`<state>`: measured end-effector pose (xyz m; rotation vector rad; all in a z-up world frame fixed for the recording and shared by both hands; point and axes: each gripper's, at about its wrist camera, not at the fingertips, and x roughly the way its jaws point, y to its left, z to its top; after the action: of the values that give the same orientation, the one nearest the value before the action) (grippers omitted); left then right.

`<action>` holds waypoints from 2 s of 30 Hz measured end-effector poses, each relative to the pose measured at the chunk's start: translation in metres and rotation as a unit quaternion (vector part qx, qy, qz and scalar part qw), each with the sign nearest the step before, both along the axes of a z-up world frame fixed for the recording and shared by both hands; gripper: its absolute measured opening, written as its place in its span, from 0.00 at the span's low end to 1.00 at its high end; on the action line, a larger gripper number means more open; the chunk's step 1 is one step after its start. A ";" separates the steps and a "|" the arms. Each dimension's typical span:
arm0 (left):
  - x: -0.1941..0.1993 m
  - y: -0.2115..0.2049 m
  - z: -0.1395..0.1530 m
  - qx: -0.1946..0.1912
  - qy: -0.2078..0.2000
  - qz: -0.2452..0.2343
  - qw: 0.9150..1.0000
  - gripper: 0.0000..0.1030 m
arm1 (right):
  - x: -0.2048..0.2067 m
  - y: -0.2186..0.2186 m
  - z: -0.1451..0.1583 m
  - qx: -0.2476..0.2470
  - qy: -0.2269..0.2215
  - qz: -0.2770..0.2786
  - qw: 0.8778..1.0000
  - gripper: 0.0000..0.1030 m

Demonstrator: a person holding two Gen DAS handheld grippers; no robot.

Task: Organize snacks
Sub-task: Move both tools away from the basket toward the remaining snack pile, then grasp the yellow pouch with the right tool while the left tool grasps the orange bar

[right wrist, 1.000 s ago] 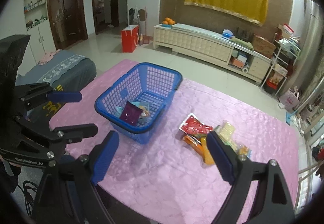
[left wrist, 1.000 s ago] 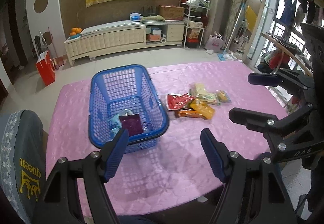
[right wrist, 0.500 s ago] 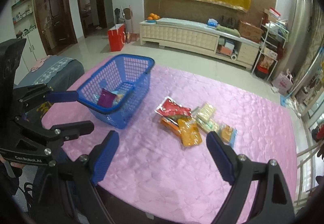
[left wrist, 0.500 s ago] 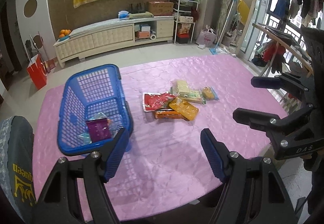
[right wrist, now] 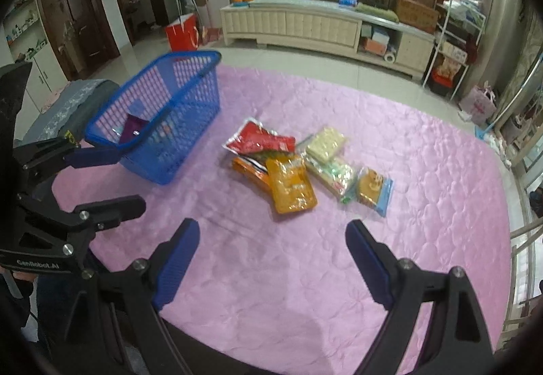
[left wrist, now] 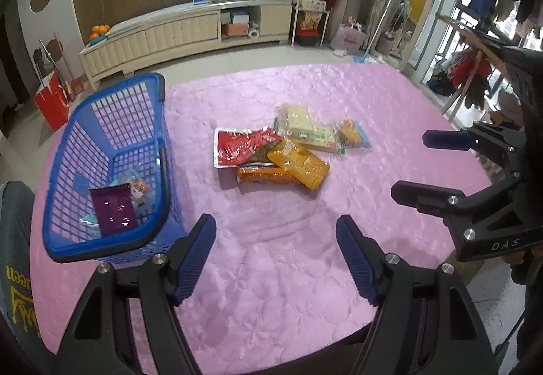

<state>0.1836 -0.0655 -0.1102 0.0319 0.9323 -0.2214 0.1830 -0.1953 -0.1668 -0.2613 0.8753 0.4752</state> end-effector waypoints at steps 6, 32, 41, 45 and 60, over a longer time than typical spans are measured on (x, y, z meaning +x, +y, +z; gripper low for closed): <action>0.017 -0.014 -0.029 0.003 0.023 -0.018 1.000 0.69 | 0.027 -0.005 -0.027 -0.010 0.030 0.002 1.000 0.88; 0.090 -0.007 -0.087 0.026 0.071 -0.037 0.996 0.69 | 0.135 0.026 -0.118 -0.030 0.126 0.041 0.991 0.88; 0.096 -0.008 -0.096 0.029 0.078 -0.035 0.996 0.69 | 0.146 0.049 -0.127 -0.065 0.130 0.093 0.985 0.70; 0.099 -0.008 -0.098 0.030 0.077 -0.031 0.996 0.69 | 0.137 0.056 -0.130 -0.101 0.104 0.112 0.983 0.64; 0.101 -0.001 -0.096 -0.004 0.087 -0.010 0.996 0.69 | 0.102 0.013 -0.124 -0.048 0.106 0.083 0.990 0.39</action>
<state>0.2843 -0.0666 -0.2065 0.0145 1.1046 -0.2494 0.2855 -0.1820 -0.2906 -0.3775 1.0910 0.6241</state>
